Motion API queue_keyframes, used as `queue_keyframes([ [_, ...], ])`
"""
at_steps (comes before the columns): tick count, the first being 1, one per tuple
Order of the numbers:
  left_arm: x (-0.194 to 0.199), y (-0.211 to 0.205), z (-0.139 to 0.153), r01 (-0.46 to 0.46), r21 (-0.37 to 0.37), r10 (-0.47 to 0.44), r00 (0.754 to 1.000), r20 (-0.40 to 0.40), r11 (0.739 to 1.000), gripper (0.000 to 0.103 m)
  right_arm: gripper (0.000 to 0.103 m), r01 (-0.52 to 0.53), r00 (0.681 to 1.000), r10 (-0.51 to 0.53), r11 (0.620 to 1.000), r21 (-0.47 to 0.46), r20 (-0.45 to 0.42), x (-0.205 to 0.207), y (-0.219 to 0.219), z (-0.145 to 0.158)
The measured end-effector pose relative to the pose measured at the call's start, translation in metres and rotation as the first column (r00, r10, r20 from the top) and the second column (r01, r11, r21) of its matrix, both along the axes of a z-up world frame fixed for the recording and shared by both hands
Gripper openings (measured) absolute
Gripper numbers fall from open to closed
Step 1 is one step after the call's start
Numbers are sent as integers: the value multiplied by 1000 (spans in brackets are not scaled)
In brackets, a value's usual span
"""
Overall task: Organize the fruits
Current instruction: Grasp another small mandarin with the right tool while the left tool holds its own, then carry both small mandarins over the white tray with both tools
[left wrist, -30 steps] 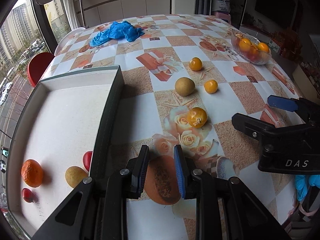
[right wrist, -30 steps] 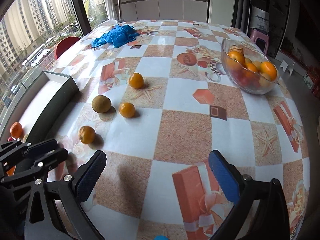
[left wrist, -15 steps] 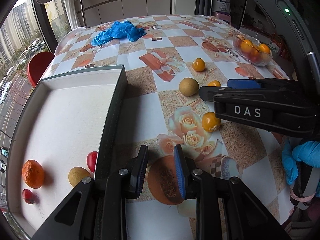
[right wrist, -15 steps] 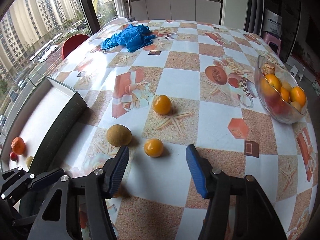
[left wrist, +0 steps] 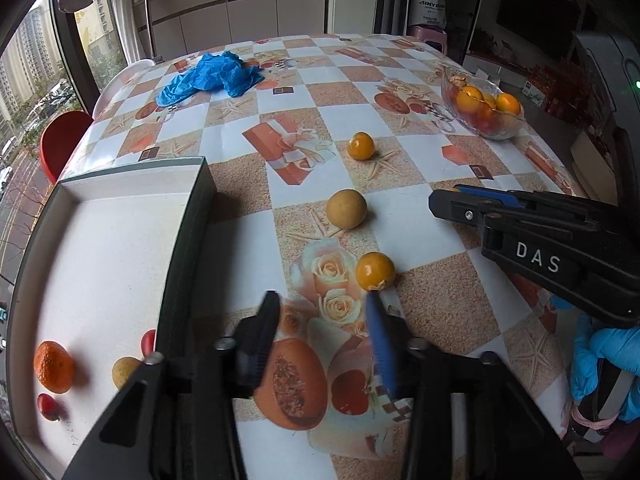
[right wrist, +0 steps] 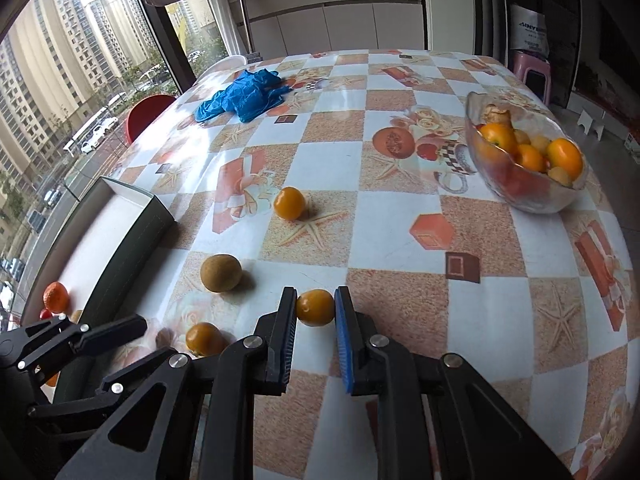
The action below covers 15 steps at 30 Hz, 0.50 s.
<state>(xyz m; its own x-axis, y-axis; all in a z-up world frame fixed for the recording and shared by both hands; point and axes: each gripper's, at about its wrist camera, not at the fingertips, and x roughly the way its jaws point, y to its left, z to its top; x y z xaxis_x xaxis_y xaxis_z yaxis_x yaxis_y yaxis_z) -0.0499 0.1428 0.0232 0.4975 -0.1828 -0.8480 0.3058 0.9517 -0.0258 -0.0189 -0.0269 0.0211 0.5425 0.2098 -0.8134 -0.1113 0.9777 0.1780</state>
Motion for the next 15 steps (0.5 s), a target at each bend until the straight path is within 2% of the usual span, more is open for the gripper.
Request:
queue_keyframes([
  [1, -2, -3, 3, -10, -6, 10, 999, 35, 1000, 86, 21, 11, 1000, -11, 1000, 2, 0, -5, -6, 0],
  [2, -3, -6, 6, -9, -18, 10, 998, 63, 1000, 86, 21, 22, 1000, -22, 1000, 3, 1, -10, -12, 0],
  [4, 0, -15, 7, 18, -24, -17, 998, 60, 1000, 86, 21, 40, 999, -40, 999, 4, 2, -19, -20, -1],
  [11, 18, -28, -9, -21, 35, 20, 999, 32, 999, 86, 21, 72, 997, -72, 997, -18, 9, -41, -33, -7],
  [12, 20, -27, -11, -34, 27, 33, 999, 26, 999, 84, 21, 74, 997, -73, 997, -28, 12, -43, -33, -8],
  [13, 21, -26, -14, -43, 19, 42, 999, 18, 999, 69, 20, 74, 997, -73, 996, -39, 16, -46, -32, -9],
  [15, 21, -25, -15, -49, 18, 49, 998, 30, 999, 61, 20, 73, 997, -71, 996, -58, 34, -52, -31, -10],
])
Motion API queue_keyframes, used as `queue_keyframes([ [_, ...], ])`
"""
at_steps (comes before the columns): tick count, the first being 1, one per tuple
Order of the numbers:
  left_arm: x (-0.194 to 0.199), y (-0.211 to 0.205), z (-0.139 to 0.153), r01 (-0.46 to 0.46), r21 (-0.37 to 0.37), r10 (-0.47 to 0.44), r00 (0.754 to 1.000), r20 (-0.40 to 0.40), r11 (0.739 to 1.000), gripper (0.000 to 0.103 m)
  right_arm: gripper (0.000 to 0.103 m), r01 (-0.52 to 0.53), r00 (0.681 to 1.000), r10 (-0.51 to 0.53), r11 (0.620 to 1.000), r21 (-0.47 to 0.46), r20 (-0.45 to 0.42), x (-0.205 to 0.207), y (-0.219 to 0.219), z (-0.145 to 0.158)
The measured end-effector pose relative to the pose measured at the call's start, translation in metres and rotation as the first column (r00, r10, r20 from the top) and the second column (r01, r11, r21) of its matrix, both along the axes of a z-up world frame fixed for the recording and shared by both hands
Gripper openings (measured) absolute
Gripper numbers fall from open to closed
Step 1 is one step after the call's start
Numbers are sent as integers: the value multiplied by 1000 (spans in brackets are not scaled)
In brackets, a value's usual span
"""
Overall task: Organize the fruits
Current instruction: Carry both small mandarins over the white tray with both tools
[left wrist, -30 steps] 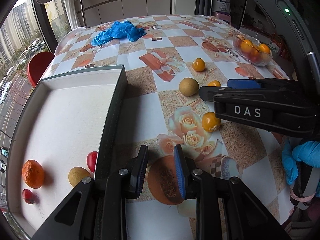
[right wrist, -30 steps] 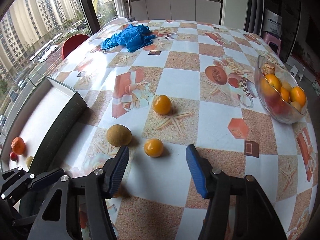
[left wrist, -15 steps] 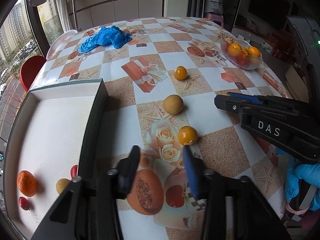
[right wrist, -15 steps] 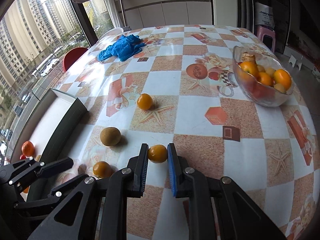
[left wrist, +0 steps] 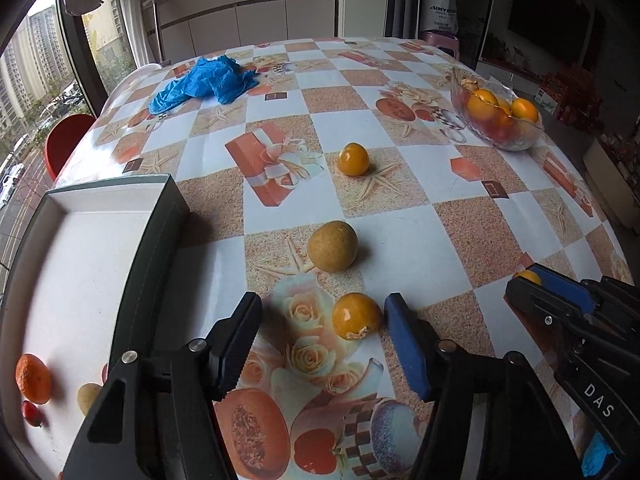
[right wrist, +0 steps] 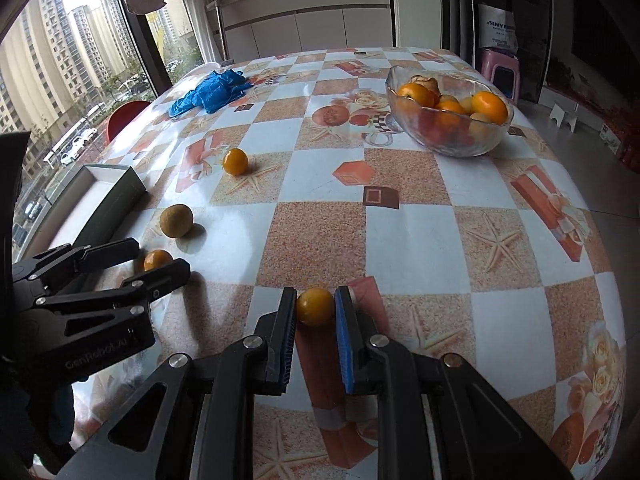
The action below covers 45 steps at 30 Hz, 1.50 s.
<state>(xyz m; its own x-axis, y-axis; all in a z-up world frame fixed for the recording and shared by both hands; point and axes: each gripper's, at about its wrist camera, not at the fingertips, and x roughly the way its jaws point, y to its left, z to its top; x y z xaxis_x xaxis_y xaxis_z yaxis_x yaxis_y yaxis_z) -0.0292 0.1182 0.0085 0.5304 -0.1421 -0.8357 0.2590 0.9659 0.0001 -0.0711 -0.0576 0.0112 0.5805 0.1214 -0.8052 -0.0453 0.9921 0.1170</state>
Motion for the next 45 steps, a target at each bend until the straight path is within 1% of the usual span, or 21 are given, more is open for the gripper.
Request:
queue_keyframes([
  [1, -1, -1, 0, 8, -4, -8, 1000, 6, 1000, 48, 20, 0, 1000, 1, 1000, -11, 7, -3, 1, 0],
  [2, -2, -1, 1, 18, -7, -18, 1000, 10, 1000, 33, 20, 0, 1000, 0, 1000, -19, 14, -5, 2, -1],
  [4, -3, -1, 1, 24, -10, -24, 1000, 14, 1000, 29, 20, 2, 1000, -2, 1000, -29, 27, -10, 3, -1],
  [5, -3, 0, 1, 23, -15, -22, 1000, 15, 1000, 25, 20, 4, 999, -3, 1000, -30, 32, -12, 4, -2],
  [6, -5, 1, 1, 22, -16, -22, 1000, 19, 1000, 24, 20, 5, 999, -4, 1000, -30, 38, -15, 4, -2],
  [13, -33, 17, 1, 16, -7, -16, 999, 37, 1000, 24, 20, 15, 998, -14, 1000, -16, 55, -23, 4, -2],
  [22, -49, 36, 5, -5, -38, 5, 1000, -5, 999, 24, 21, 11, 999, -12, 1000, 19, 33, -29, 8, 3],
  [31, -62, 50, 24, -6, -73, 7, 1000, 26, 997, 24, 21, 5, 999, -6, 999, 36, 36, -34, 16, 17],
  [37, -66, 62, 36, -13, -98, 18, 999, 46, 995, 24, 21, -14, 999, 12, 999, 30, 46, -35, 27, 28],
  [45, -67, 87, 49, -46, -123, 55, 996, 74, 991, 24, 21, -48, 998, 47, 998, 32, 52, -31, 47, 39],
])
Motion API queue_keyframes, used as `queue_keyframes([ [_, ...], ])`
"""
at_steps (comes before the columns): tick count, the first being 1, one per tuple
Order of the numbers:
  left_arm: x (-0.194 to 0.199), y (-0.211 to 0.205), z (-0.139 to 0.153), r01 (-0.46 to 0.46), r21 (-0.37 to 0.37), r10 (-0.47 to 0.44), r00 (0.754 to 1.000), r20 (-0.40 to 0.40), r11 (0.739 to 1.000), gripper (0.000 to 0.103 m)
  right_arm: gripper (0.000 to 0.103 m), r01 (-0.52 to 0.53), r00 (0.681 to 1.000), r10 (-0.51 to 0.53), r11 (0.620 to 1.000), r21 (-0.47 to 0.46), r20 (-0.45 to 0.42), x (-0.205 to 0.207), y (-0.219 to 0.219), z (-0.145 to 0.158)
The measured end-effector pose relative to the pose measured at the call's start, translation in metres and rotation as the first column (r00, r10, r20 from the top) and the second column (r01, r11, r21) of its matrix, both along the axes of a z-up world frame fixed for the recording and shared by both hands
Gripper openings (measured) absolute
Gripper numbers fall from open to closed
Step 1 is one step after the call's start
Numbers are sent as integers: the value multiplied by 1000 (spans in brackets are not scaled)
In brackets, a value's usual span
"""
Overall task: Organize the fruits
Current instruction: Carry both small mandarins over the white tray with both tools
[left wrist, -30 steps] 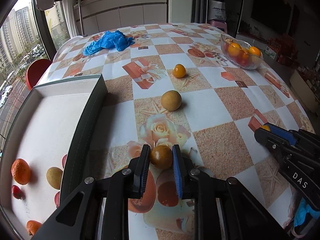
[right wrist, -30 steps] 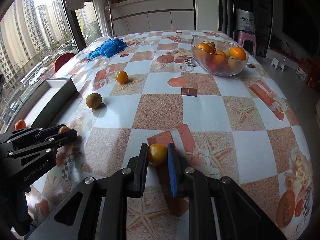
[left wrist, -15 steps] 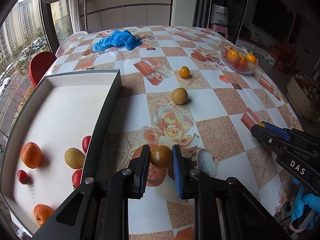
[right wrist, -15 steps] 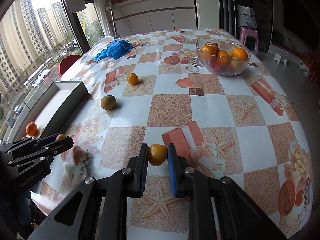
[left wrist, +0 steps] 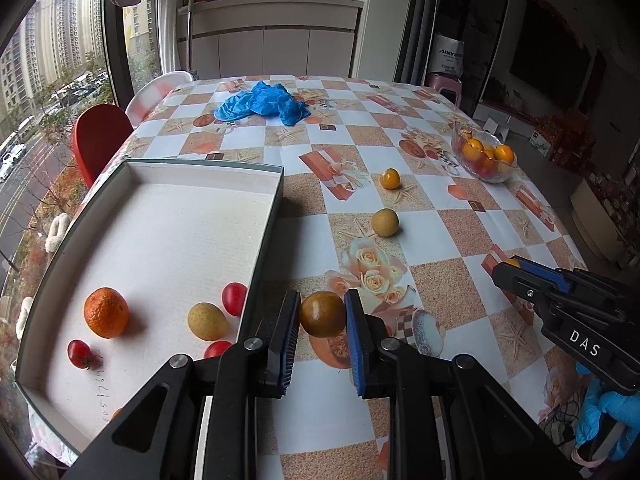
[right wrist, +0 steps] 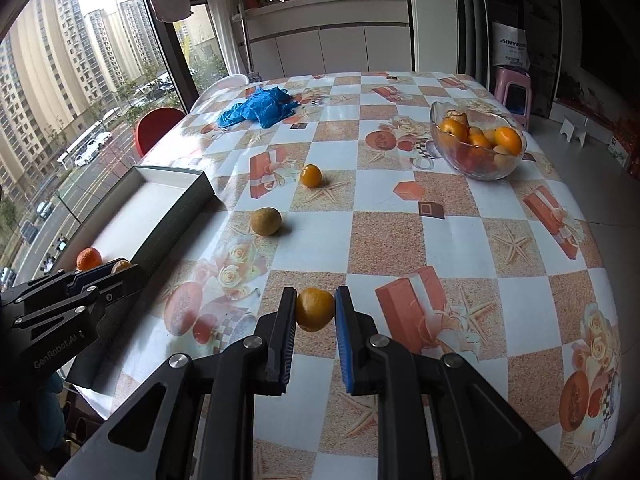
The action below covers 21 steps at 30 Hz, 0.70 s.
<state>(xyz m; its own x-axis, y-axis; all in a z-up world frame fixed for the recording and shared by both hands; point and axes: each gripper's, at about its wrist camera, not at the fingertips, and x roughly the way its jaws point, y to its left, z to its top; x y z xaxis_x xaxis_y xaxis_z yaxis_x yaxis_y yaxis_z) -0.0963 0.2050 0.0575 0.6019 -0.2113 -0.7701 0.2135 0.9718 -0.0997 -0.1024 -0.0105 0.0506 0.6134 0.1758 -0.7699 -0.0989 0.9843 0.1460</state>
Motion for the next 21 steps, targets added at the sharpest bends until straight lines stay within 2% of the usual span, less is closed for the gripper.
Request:
queue_keyframes([
  [11, 5, 43, 13, -69, -18, 69, 997, 30, 997, 24, 21, -77, 997, 77, 997, -12, 11, 12, 44, 15],
  [21, 12, 73, 12, -115, -49, 116, 993, 31, 992, 24, 21, -164, 986, 164, 986, -26, 3, 22, 92, 24],
])
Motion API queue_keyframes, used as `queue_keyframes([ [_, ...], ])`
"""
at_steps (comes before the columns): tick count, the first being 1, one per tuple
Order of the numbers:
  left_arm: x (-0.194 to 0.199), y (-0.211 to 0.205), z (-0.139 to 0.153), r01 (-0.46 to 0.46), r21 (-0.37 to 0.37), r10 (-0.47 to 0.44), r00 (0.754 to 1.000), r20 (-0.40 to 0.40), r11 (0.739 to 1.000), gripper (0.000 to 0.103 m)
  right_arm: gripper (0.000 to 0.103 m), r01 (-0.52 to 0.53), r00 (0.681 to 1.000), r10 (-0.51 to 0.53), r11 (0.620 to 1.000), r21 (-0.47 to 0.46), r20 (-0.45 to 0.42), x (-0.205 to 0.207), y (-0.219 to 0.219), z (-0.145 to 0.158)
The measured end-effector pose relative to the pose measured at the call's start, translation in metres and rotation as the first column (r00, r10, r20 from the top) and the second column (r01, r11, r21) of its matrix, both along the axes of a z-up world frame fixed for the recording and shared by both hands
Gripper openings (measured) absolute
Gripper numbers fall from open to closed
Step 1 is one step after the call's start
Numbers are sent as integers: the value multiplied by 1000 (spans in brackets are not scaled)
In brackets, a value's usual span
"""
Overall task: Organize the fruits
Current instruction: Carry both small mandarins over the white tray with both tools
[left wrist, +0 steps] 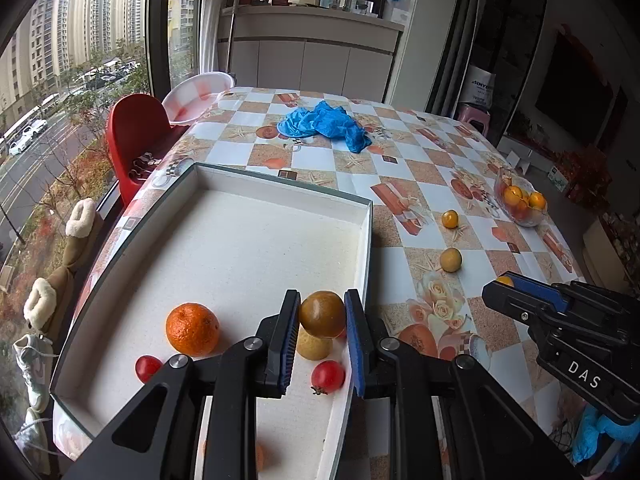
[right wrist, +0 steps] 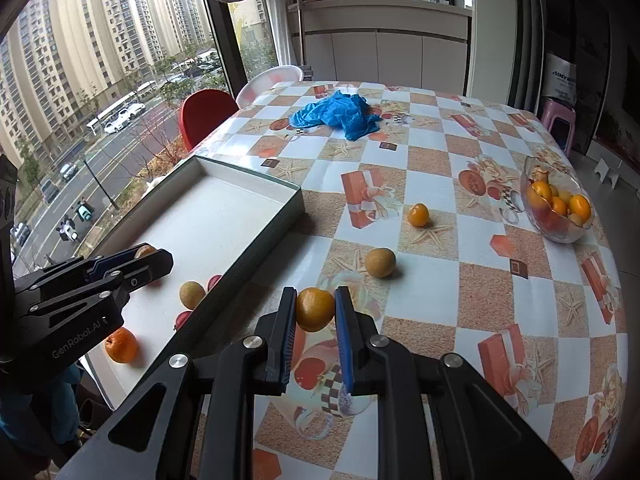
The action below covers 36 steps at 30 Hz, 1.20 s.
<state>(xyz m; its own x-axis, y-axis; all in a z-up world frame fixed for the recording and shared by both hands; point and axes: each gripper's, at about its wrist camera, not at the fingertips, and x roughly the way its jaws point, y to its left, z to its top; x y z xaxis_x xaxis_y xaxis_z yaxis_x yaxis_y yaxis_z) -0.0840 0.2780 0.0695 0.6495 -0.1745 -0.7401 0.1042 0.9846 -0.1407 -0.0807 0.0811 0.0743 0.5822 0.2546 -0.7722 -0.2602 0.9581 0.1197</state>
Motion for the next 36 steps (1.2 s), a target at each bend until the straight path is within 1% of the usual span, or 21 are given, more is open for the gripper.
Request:
queue_keyframes([
  [11, 15, 37, 3, -78, -39, 78, 997, 6, 996, 24, 21, -84, 996, 84, 996, 8, -15, 19, 47, 8],
  [14, 19, 41, 5, -82, -44, 82, 996, 15, 996, 24, 20, -109, 994, 109, 994, 6, -20, 25, 60, 8],
  [20, 25, 43, 3, -79, -30, 80, 997, 20, 996, 24, 20, -150, 988, 149, 989, -2, -35, 34, 82, 3],
  [26, 30, 51, -4, -94, -35, 94, 996, 5, 995, 24, 20, -157, 986, 157, 988, -5, -49, 40, 89, -2],
  [36, 36, 53, -10, -97, -37, 97, 995, -7, 995, 24, 20, -154, 986, 153, 988, -3, -68, 48, 91, -9],
])
